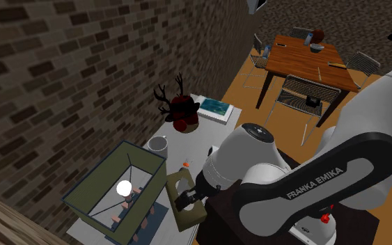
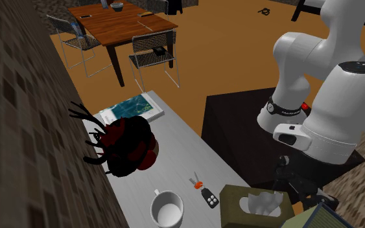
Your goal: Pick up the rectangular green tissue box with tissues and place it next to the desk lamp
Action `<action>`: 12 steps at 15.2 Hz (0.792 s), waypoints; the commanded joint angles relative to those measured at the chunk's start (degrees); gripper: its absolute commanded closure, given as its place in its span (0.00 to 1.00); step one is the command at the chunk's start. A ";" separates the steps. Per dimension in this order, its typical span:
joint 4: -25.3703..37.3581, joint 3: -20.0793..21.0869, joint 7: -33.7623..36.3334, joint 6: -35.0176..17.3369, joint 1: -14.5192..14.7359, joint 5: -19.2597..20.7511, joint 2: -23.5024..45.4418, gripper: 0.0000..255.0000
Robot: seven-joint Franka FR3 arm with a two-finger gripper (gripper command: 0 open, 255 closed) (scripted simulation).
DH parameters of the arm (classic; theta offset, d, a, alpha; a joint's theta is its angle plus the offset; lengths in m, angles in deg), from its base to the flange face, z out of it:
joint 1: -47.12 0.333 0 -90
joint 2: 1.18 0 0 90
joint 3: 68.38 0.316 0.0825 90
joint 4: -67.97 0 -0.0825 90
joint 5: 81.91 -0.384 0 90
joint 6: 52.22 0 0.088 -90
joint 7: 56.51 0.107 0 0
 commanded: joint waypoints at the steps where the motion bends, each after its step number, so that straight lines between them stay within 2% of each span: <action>1: -0.99 -0.14 1.58 3.76 -0.23 1.10 -4.46 0.00; 4: -3.00 -1.75 5.25 14.25 -0.25 4.36 -16.34 0.00; 12: -3.01 -1.83 5.30 14.21 -0.18 4.43 -16.31 0.00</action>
